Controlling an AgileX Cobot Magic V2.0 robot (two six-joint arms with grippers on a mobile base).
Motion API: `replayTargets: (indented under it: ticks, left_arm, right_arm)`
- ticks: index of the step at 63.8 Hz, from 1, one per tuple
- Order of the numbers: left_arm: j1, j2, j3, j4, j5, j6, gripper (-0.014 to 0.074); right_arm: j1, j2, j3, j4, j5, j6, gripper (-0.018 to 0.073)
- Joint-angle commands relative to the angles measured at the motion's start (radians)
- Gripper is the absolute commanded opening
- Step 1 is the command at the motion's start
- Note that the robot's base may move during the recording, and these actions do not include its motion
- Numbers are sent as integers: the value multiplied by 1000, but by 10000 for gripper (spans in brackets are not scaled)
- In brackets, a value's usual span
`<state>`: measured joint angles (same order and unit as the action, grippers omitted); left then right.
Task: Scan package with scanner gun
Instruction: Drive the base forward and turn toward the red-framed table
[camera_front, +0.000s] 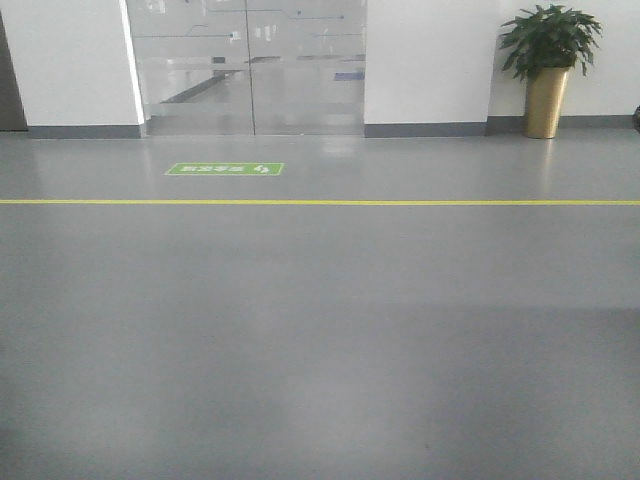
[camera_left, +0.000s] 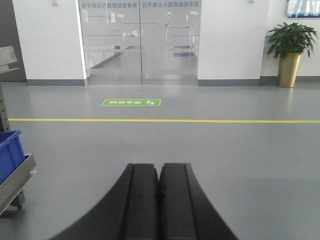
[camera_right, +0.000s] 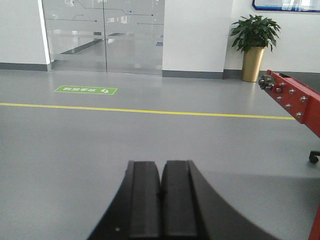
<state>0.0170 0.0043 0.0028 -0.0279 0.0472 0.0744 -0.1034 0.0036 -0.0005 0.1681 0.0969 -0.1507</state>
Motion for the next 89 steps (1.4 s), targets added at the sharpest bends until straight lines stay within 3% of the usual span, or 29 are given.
replayTargets:
  ticks: [1, 89]
  left_arm:
    - [1, -4, -3, -3, -18, -7, -111]
    - [1, -4, -3, -3, -18, -7, -111]
  right_arm:
    - [-5, -4, 1, -1, -19, -5, -159]
    - [-5, -4, 1, -1, -20, -5, -159]
